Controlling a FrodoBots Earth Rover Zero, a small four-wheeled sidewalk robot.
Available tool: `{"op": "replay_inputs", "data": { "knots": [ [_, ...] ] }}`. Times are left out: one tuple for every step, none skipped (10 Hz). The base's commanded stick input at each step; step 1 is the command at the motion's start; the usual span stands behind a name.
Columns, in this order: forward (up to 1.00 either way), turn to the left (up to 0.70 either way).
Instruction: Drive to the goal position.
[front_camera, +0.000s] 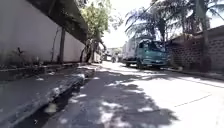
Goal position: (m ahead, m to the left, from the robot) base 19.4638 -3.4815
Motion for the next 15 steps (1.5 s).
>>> {"op": "replay_inputs", "data": {
  "knots": [
    [0.70,0.00],
    [0.70,0.00],
    [0.70,0.00],
    [0.70,0.00],
    [0.70,0.00],
    [0.70,0.00],
    [0.70,0.00],
    [0.70,-0.17],
    [0.70,-0.35],
    [0.70,-0.35],
    [0.70,-0.35],
    [0.70,-0.21],
    [0.70,0.00],
    [0.70,0.00],
    [0.70,0.00]
  ]
}}
